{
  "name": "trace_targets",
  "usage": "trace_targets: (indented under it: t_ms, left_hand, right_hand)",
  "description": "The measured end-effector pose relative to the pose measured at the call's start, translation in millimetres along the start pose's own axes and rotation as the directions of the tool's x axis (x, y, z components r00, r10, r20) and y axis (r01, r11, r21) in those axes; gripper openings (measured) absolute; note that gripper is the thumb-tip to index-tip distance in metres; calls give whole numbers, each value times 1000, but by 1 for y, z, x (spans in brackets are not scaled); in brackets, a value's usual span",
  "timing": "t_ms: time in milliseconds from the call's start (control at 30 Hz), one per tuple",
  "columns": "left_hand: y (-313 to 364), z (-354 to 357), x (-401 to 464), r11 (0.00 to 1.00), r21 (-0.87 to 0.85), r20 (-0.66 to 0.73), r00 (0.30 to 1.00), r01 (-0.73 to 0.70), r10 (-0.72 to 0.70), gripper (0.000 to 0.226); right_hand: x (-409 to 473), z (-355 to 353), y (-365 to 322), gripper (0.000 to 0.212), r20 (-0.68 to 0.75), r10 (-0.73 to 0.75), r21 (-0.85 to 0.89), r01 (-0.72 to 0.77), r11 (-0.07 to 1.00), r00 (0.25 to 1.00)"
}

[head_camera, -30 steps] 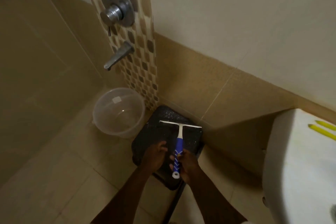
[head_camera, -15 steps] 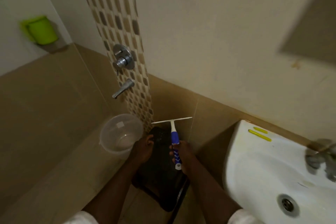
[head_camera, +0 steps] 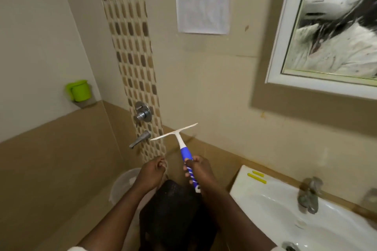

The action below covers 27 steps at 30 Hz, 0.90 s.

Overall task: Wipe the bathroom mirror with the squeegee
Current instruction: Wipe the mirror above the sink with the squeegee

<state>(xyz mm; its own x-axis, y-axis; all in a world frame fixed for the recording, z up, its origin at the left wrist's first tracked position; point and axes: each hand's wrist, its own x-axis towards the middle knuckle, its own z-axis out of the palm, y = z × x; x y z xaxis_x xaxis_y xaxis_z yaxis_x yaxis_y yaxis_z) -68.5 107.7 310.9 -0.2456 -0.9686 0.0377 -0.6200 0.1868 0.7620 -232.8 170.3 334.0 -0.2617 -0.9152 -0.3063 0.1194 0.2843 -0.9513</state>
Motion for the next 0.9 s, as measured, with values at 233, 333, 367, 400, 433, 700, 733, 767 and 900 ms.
trace_targets:
  t_ms: [233, 333, 367, 400, 433, 700, 733, 767, 900]
  left_hand:
    - [67, -10, -15, 987, 30, -60, 985, -159, 161, 37]
    - [105, -11, -18, 968, 67, -98, 964, -243, 248, 39]
    - [116, -11, -18, 962, 74, -105, 957, -263, 270, 40]
    - [127, -12, -20, 957, 73, -111, 951, -282, 289, 41]
    - [138, -12, -22, 952, 70, -120, 944, -299, 306, 42]
    - [210, -27, -23, 881, 133, -232, 850, -454, 473, 45]
    - [219, -30, -21, 868, 143, -243, 833, -475, 496, 45]
    - [228, -33, -20, 856, 159, -252, 818, -493, 518, 46]
    - [262, -43, -11, 780, 229, -275, 729, -583, 626, 47]
  right_hand:
    - [-41, -34, -63, 20, 0, -236, 1, 236, 972, 972]
    - [-63, -51, -90, 22, -14, -341, -2, 341, 940, 940]
    - [-69, -56, -98, 22, -12, -369, -9, 369, 929, 929]
    - [-76, -62, -106, 22, -10, -398, -12, 398, 917, 917]
    - [-83, -67, -114, 21, -9, -426, -11, 426, 905, 905]
    - [-128, -103, -173, 16, -29, -624, -1, 625, 781, 781]
    - [-133, -108, -181, 15, -35, -646, -7, 646, 763, 763]
    - [-137, -113, -187, 14, -40, -667, -10, 667, 745, 744]
    - [-152, -130, -211, 19, -73, -744, -37, 744, 667, 664]
